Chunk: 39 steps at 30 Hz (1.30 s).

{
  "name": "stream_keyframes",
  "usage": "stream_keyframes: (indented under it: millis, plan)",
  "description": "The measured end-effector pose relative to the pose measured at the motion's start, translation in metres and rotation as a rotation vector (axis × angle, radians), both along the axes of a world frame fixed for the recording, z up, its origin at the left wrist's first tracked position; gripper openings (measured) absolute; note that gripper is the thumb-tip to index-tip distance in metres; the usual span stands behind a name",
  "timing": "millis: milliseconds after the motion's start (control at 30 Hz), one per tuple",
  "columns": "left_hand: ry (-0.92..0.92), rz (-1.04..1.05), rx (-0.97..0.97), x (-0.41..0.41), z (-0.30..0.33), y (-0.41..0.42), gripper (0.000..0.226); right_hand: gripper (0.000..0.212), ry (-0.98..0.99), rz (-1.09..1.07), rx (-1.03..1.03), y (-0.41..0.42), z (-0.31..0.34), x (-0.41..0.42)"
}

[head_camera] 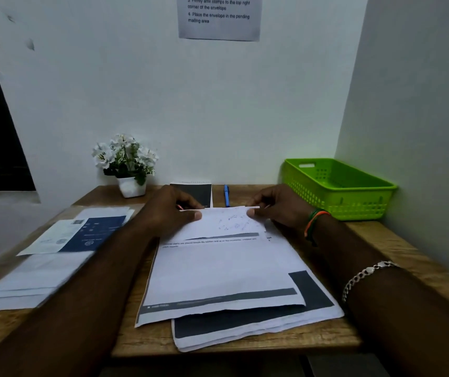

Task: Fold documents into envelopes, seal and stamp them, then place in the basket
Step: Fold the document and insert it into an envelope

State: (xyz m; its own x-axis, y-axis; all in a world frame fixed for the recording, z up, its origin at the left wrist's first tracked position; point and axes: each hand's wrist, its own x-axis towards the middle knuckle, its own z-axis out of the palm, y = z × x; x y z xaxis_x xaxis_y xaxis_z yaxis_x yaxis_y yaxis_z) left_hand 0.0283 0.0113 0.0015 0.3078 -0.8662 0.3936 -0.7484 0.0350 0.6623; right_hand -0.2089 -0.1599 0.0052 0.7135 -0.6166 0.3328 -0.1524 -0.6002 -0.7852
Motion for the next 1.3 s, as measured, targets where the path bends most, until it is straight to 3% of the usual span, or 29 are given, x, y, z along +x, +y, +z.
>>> stream_keyframes:
  millis: [100, 233, 433, 600, 733, 833, 900, 967, 1067, 1200, 1300]
  plan:
    - [0.041, 0.001, -0.019, -0.002, 0.000, 0.001, 0.022, 0.032, -0.029, 0.029, 0.026, 0.006, -0.004, 0.006]
    - [0.058, 0.018, -0.014, -0.006, 0.004, 0.002, 0.015, 0.010, -0.047, -0.002, 0.009, 0.004, -0.002, 0.009]
    - [0.104, 0.087, -0.088, -0.010, 0.006, 0.007, 0.019, 0.009, -0.155, -0.088, -0.060, 0.001, -0.001, 0.009]
    - [0.044, 0.075, -0.214, -0.014, 0.009, 0.010, 0.020, 0.015, -0.086, -0.065, -0.320, 0.004, 0.014, 0.003]
    - [-0.059, 0.062, -0.043, -0.011, 0.004, 0.012, 0.019, 0.014, 0.102, -0.060, -0.374, 0.009, 0.013, -0.004]
    - [-0.140, 0.033, 0.151, -0.011, -0.003, 0.010, 0.040, 0.014, 0.272, -0.016, -0.338, 0.011, 0.011, -0.004]
    - [-0.127, 0.032, 0.155, -0.010, -0.006, 0.007, 0.055, 0.008, 0.343, 0.032, -0.261, 0.011, 0.008, -0.003]
    - [-0.127, 0.055, 0.114, -0.007, -0.009, 0.003, 0.053, 0.003, 0.328, 0.042, -0.207, 0.011, 0.006, -0.001]
    - [-0.190, 0.057, 0.147, -0.004, -0.012, -0.001, 0.030, 0.015, 0.292, 0.006, -0.244, 0.011, 0.004, 0.001]
    - [-0.191, 0.038, 0.199, -0.007, -0.011, -0.001, 0.036, 0.014, 0.288, -0.016, -0.279, 0.013, 0.000, 0.004]
    - [-0.129, 0.013, 0.095, -0.011, -0.007, -0.002, 0.036, 0.015, 0.174, -0.054, -0.317, 0.017, 0.002, 0.007]
